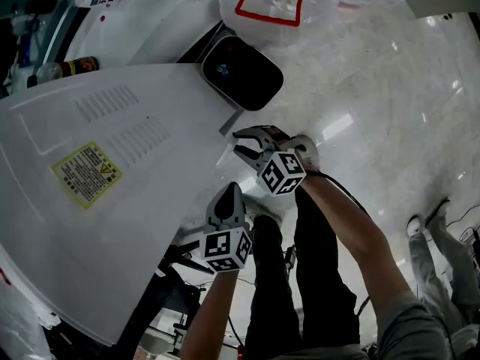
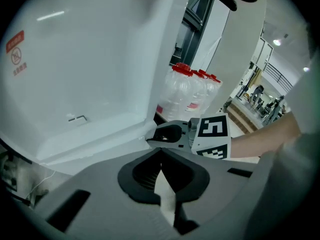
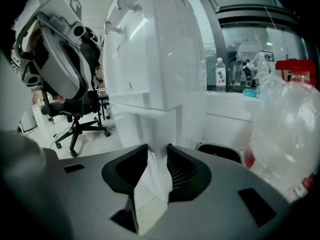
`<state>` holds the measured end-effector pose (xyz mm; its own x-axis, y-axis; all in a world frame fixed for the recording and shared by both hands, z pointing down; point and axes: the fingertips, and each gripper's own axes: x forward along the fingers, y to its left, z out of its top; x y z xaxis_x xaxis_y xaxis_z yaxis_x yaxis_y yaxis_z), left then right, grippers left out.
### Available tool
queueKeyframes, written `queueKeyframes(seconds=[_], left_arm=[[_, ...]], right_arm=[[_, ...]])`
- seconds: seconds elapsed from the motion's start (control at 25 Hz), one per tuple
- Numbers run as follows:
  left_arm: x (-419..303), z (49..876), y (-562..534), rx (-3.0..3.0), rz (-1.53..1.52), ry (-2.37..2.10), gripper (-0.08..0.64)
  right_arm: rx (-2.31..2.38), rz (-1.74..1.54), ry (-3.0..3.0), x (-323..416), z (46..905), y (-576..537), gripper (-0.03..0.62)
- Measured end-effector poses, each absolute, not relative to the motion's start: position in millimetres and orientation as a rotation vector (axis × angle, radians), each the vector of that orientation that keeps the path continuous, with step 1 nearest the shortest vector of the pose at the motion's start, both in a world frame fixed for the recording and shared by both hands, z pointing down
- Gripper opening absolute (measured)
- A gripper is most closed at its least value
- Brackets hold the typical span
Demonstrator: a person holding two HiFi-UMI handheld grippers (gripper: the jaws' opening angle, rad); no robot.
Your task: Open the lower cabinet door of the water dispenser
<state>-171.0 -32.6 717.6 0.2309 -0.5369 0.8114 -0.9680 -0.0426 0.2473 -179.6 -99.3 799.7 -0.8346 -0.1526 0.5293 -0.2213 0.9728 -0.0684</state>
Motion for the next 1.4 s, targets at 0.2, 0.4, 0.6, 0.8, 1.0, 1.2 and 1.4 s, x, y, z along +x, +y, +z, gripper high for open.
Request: queueKeyframes(seconds=[0.2, 0.4, 0.6, 0.8, 1.0, 1.2, 1.4], left_arm=[[-170.4, 718.3, -16.4, 1.69, 0.677, -1.4, 0.011], [-172.1, 713.4, -7.2, 1.695, 0.665, -1.401, 0.011], [-178.4, 705.8, 3.9, 1.706, 0.642, -1.402, 0.011], [-190.4, 702.2, 26.8, 1.721, 0.669, -1.386, 0.011], [-206.0, 703.3, 46.0, 1.702, 0.691, -1.383, 0.011], [-208.7, 705.4, 47.6, 1.694, 0.688, -1.384, 0.011], [-202.9, 705.0, 35.2, 1.701, 0.689, -1.399, 0.011]], right_arm=[[0.337, 0.206, -2.568, -168.7, 799.3, -77.4, 0.123], [0.417, 0.232, -2.54, -163.5, 799.5, -68.0, 0.124], [0.502, 0.264, -2.505, -159.4, 799.5, -54.4, 0.123], [0.595, 0.29, -2.479, -155.2, 800.3, -40.8, 0.124], [0.63, 0.317, -2.465, -151.6, 800.8, -24.4, 0.123], [0.651, 0.326, -2.457, -150.9, 801.9, -20.3, 0.124], [0.593, 0.35, -2.457, -153.4, 801.4, -20.7, 0.126]])
